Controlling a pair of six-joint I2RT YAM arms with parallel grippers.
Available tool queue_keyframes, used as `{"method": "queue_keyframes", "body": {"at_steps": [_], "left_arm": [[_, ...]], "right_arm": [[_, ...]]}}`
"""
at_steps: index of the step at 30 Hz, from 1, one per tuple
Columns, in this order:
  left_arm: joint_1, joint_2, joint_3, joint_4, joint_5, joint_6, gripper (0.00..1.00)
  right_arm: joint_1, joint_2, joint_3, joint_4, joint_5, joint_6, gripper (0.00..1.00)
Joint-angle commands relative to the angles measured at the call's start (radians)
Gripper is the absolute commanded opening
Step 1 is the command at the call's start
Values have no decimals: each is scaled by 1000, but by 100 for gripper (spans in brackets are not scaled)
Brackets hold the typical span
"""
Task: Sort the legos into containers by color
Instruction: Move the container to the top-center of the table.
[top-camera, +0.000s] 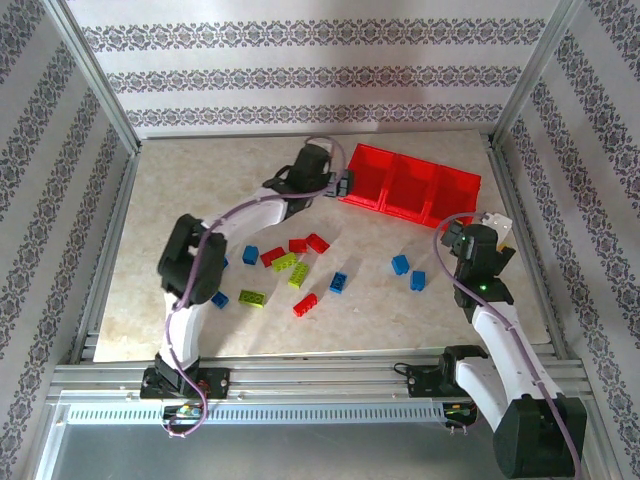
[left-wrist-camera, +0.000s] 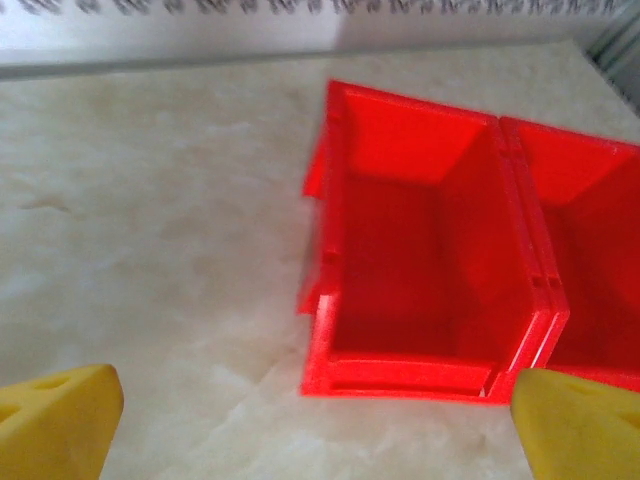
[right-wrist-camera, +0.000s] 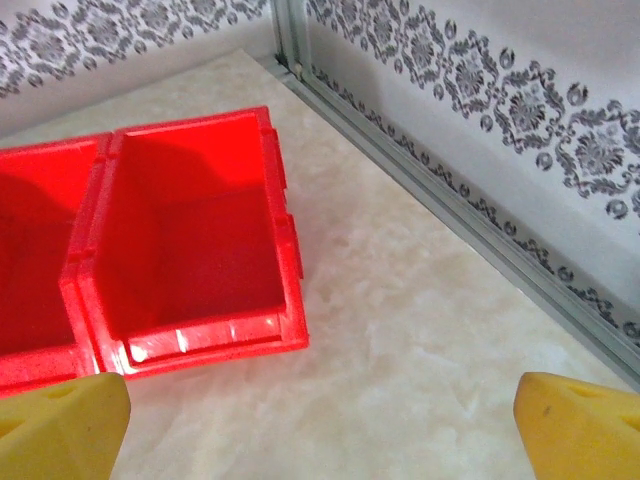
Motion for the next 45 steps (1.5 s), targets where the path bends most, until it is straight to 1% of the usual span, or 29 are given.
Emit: {"method": "queue_keyframes", "body": {"at_steps": [1, 6, 14, 17, 19, 23, 28, 32, 35, 39, 41, 45], "left_arm": [[-26, 97, 178, -225, -41, -4, 100], [-32, 243, 387, -332, -68, -8, 99], [-29, 467, 730, -506, -124, -7, 74], [-18, 532, 817, -531, -126, -15, 67], [-8, 552, 836, -524, -128, -24, 64], [14, 567, 836, -496, -125, -31, 54], [30, 574, 836, -495, -136, -36, 35], [32, 562, 831, -524, -166, -21, 22], [32, 530, 792, -534, -188, -11, 12], [32, 424, 633, -477, -247, 6, 2], [32, 348, 507, -414, -268, 26, 0], [46, 178, 236, -284, -287, 54, 0]], "right_arm": [[7, 5, 51, -104, 46, 36, 98], [10, 7, 75, -157, 43, 52, 98], [26, 13, 120, -235, 41, 60, 98], [37, 17, 125, -245, 47, 61, 98], [45, 18, 125, -248, 47, 60, 98], [58, 29, 130, -252, 50, 54, 98], [71, 43, 133, -251, 56, 53, 98], [81, 47, 136, -251, 57, 58, 98], [91, 49, 139, -251, 59, 63, 98], [106, 50, 139, -258, 59, 75, 98], [117, 52, 143, -272, 58, 84, 98], [153, 58, 151, -300, 47, 92, 98]]}}
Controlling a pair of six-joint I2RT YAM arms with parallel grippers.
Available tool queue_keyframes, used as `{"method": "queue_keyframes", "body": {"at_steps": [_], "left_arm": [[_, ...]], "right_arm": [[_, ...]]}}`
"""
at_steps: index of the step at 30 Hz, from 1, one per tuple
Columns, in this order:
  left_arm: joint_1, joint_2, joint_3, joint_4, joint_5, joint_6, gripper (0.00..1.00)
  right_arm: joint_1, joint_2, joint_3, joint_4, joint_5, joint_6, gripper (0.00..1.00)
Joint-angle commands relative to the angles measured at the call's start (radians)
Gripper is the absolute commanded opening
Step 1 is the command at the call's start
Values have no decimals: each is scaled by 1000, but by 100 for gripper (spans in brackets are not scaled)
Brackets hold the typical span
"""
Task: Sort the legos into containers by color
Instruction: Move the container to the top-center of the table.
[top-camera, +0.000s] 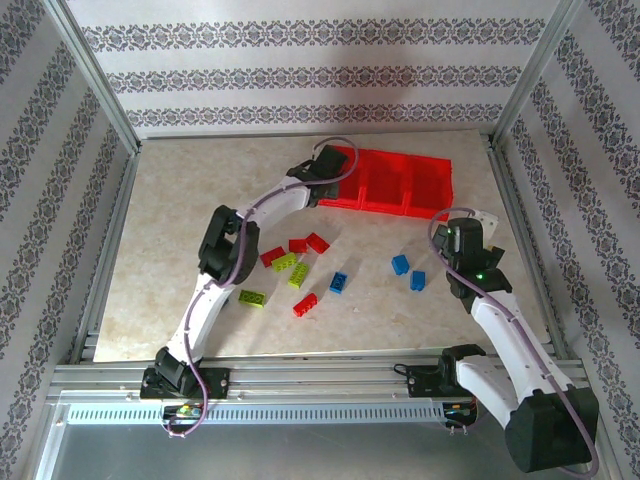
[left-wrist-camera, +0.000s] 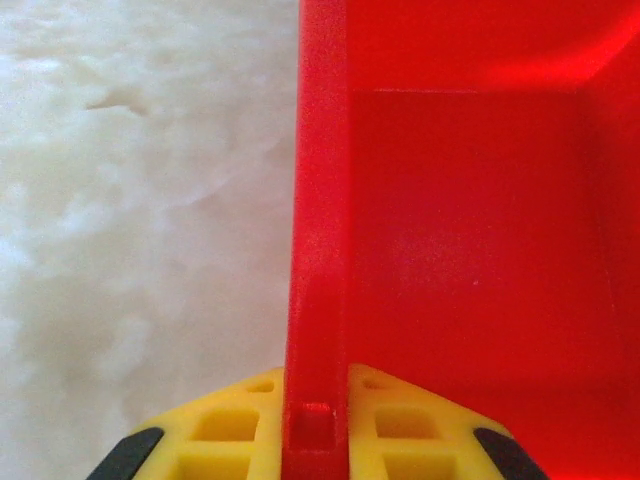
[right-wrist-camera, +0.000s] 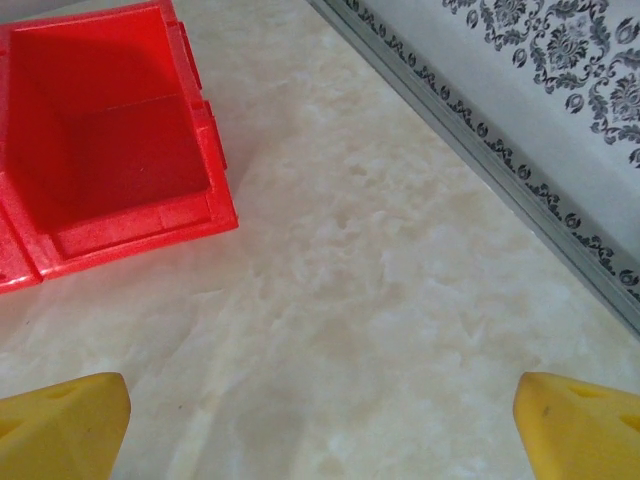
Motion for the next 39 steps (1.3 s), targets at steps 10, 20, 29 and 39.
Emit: {"method": "queue_keyframes", "body": {"at_steps": [10, 20, 29, 39], "left_arm": [[116, -432, -638, 231, -99, 27, 0], [204, -555, -848, 307, -69, 66, 0], [261, -562, -885, 313, -30, 117, 2], [325, -496, -807, 260, 123, 151, 12]], "right_arm": [[169, 10, 45, -117, 20, 93, 98], [229, 10, 47, -180, -6, 152, 98], [240, 64, 51, -202, -67, 160, 98], [251, 154, 71, -230, -141, 197, 98]]}}
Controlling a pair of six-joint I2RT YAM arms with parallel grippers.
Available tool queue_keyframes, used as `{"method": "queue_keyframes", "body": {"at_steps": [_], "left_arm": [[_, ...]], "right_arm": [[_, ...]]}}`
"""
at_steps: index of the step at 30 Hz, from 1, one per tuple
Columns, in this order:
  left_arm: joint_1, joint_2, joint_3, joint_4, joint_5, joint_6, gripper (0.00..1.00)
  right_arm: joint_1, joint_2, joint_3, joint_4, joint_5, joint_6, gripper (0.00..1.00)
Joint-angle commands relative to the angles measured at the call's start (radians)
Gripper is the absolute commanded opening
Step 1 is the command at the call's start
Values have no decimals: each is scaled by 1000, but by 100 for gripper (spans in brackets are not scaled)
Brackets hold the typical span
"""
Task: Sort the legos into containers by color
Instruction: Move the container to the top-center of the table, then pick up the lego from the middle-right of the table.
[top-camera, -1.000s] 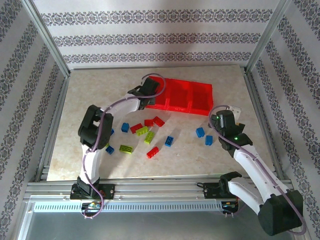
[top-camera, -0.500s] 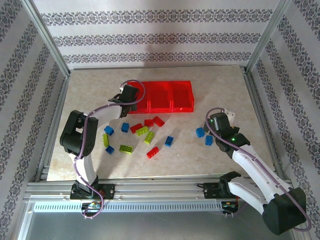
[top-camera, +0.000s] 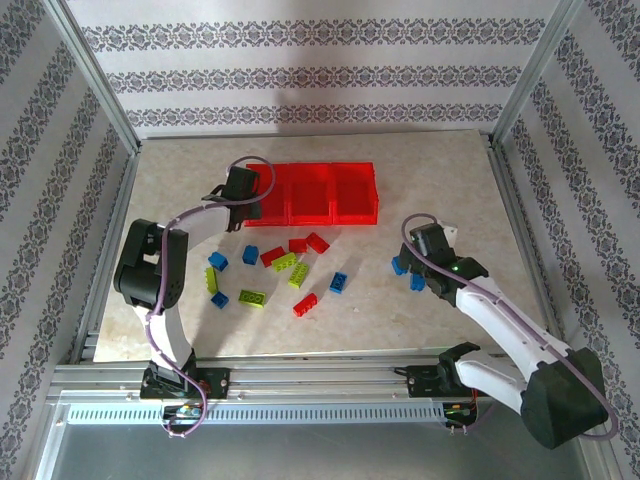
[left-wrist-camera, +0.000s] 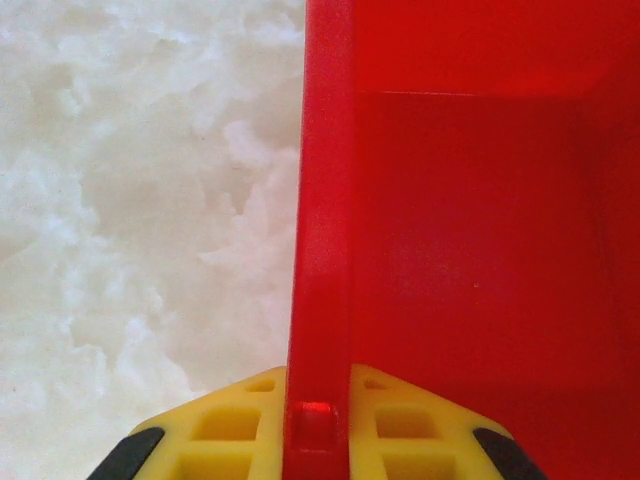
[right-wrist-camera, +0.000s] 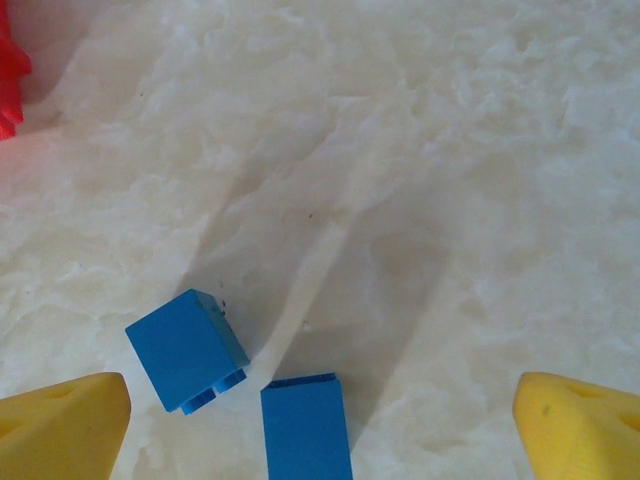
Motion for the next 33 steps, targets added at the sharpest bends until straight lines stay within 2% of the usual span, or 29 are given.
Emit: {"method": "queue_keyframes", "body": {"at_steps": [1, 6, 10, 15, 18, 22, 27, 33], "left_arm": [[15, 44, 55, -72, 26, 47, 15], [25, 82, 84, -93, 50, 31, 30], [25, 83, 88, -116, 33, 19, 34], [29, 29, 68, -121, 25, 6, 56], [29, -20, 61, -121, 29, -7, 72], [30, -94, 53, -124, 35, -31, 99], [29, -210, -5, -107, 27, -73, 100], [29, -402, -156, -58, -23, -141, 100]], "right_arm": [[12, 18, 24, -43, -41, 45, 98], [7, 13, 1, -50, -88, 91, 98], [-15, -9, -23, -73, -135, 109, 96], [-86, -38, -57, -109, -234, 124, 90], [-110, -43, -70, -126, -266, 119, 86], [-115, -24, -79, -122, -275, 114, 81], [-114, 36, -69, -104, -297, 102, 74], [-122, 127, -29, -92, -287, 85, 70]]}}
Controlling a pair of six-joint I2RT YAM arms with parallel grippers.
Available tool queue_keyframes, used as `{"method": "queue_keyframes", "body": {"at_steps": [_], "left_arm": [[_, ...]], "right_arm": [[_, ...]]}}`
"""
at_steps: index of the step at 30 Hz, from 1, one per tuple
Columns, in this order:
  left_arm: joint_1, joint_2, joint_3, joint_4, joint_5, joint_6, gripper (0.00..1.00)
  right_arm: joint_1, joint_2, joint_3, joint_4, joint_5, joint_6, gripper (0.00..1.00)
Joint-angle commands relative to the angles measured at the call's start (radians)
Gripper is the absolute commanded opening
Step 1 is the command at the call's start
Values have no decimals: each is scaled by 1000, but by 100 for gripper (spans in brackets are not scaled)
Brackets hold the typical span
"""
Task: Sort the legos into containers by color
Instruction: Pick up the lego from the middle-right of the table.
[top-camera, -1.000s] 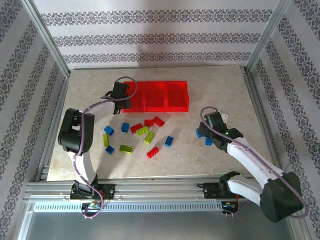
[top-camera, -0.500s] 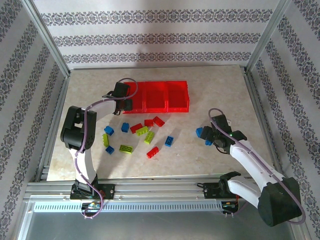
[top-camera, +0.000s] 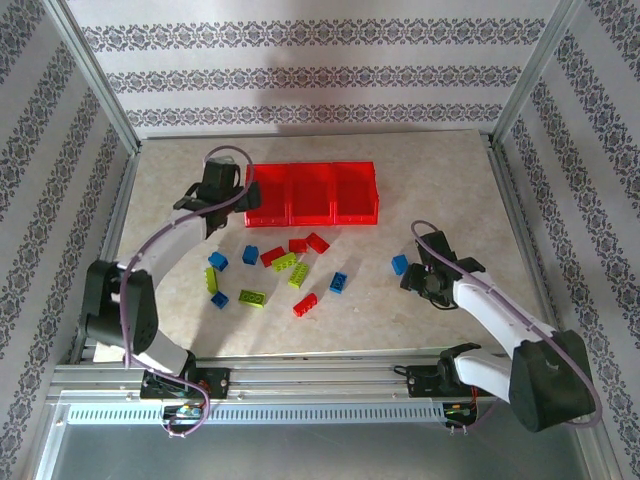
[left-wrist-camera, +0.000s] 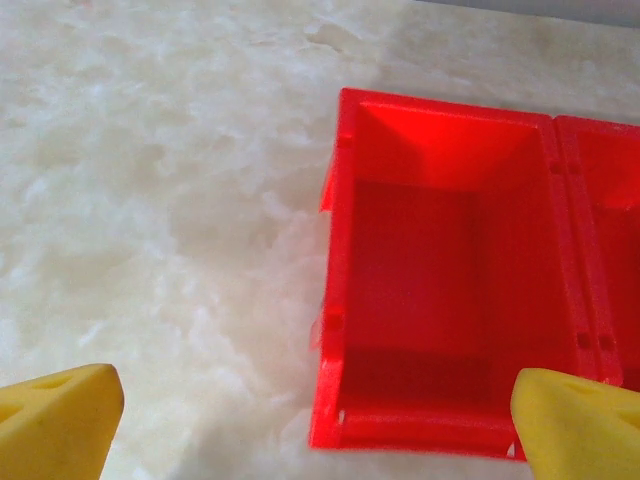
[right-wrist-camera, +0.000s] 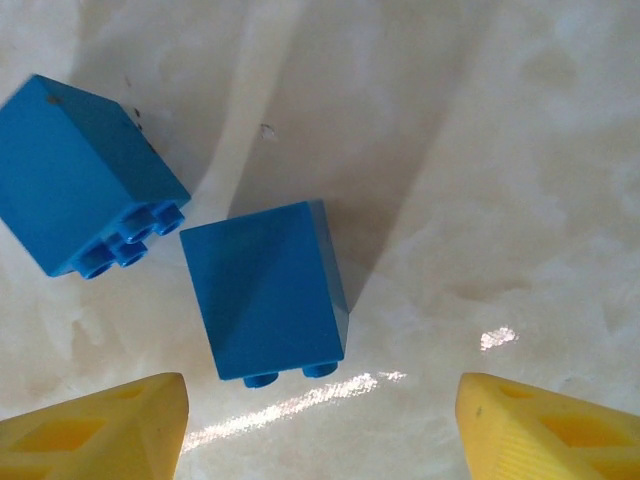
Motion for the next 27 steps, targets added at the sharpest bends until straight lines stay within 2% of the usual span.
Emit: {"method": "queue_keyframes", "body": {"at_steps": [1, 9, 15, 22, 27], "left_arm": [[15, -100, -87, 30, -50, -66, 100], [21, -366, -296, 19, -134, -129, 100], [31, -526, -417, 18, -206, -197, 100], [43, -664, -496, 17, -281, -242, 100], [46, -727, -534, 40, -308, -250, 100]], "right_arm": [[-16, 50, 43, 9, -5, -23, 70], [-30, 189, 97, 41, -35, -58, 60], [-32, 249, 118, 54, -61, -73, 43], [-13, 214, 177, -16, -29, -93, 24], [69, 197, 285, -60, 25, -101, 19]]}}
